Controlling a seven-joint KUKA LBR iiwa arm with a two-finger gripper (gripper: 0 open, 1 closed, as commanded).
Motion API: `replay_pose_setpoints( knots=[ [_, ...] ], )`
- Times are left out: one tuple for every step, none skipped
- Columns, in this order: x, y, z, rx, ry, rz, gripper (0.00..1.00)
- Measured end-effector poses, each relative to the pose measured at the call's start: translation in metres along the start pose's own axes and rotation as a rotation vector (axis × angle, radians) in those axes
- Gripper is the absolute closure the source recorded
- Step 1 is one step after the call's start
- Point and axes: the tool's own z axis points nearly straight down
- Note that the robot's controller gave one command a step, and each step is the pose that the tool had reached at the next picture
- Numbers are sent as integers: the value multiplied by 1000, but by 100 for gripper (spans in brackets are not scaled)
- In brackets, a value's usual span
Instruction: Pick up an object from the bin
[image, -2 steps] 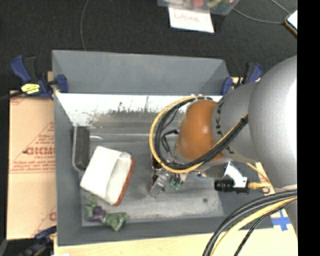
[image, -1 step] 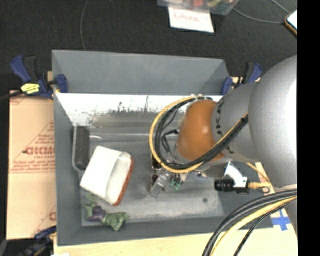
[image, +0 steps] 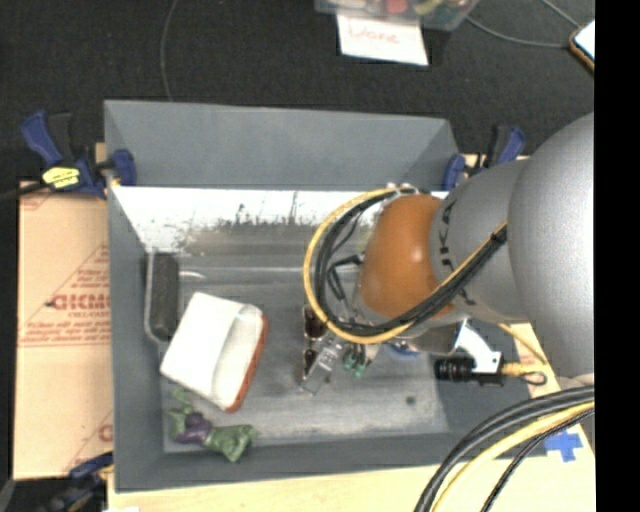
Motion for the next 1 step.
replay_pose_setpoints(
  knots=[
    [-26, 3, 53, 0, -3, -344, 100]
  ],
)
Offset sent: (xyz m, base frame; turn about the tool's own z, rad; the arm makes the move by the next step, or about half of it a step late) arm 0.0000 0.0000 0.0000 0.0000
